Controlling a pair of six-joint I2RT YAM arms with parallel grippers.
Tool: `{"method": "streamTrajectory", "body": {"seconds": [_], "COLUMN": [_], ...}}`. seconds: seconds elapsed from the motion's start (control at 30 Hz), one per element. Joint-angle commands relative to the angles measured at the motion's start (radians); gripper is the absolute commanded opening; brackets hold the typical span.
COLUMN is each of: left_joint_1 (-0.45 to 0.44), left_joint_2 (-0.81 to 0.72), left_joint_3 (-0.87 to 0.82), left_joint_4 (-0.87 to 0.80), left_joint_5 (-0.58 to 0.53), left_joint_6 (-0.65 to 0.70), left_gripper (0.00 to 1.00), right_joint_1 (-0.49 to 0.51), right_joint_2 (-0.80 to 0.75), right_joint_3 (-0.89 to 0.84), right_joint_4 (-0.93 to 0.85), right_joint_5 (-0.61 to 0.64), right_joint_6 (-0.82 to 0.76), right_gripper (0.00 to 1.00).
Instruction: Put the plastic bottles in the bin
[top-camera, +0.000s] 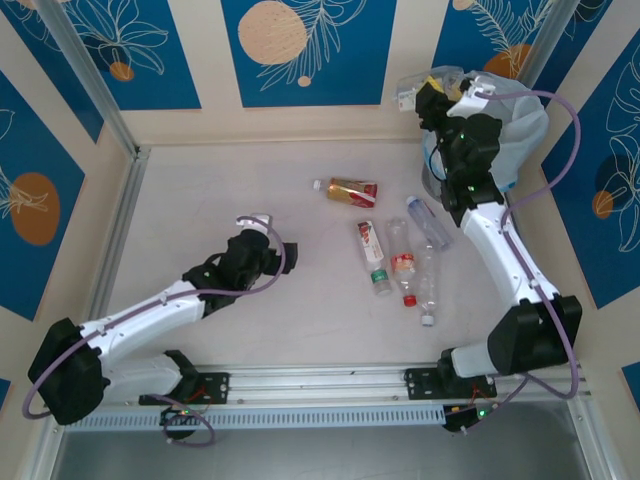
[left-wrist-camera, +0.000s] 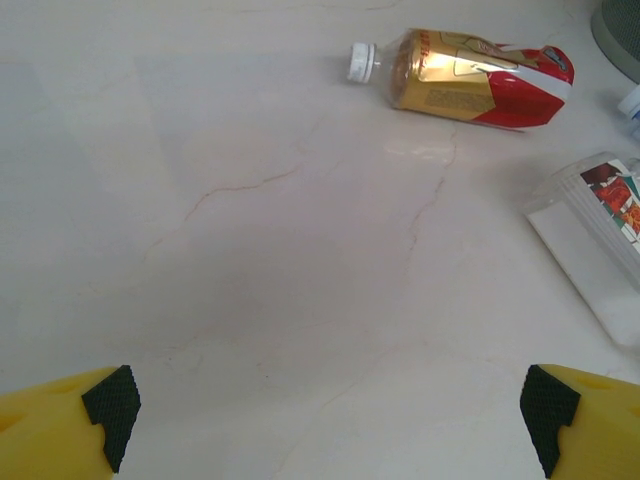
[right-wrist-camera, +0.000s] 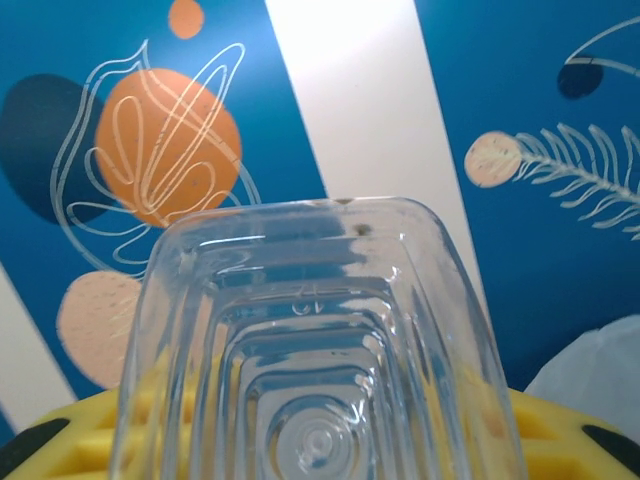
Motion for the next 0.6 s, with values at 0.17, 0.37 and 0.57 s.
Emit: {"method": "streamTrajectory", "body": {"seconds": [0.17,0.37,0.57], "left_joint_1": [0.01,0.011,0.011], "left_joint_2": [0.014,0.019,0.011], "left_joint_3": [0.045,0.051,0.045], "left_joint_4": [0.003,-0.005,-0.02], "left_joint_5": [0.017,0.017,0.01], "left_joint_6": [0.0,0.002,-0.006], "left_gripper": [0.99,0.99,0.99], "right_joint_1": [-0.007,-0.018,-0.047], "right_joint_2": [0.2,0.313,0.342], "right_joint_3": [0.268,0.391,0.441], "right_joint_4": [-0.134,-0.215,-0.252], "right_joint_5": [0.13,0.165,0.227], "right_joint_6": [-0.288,-0.361,-0.339], "right_gripper": [0.0,0.0,0.0]}}
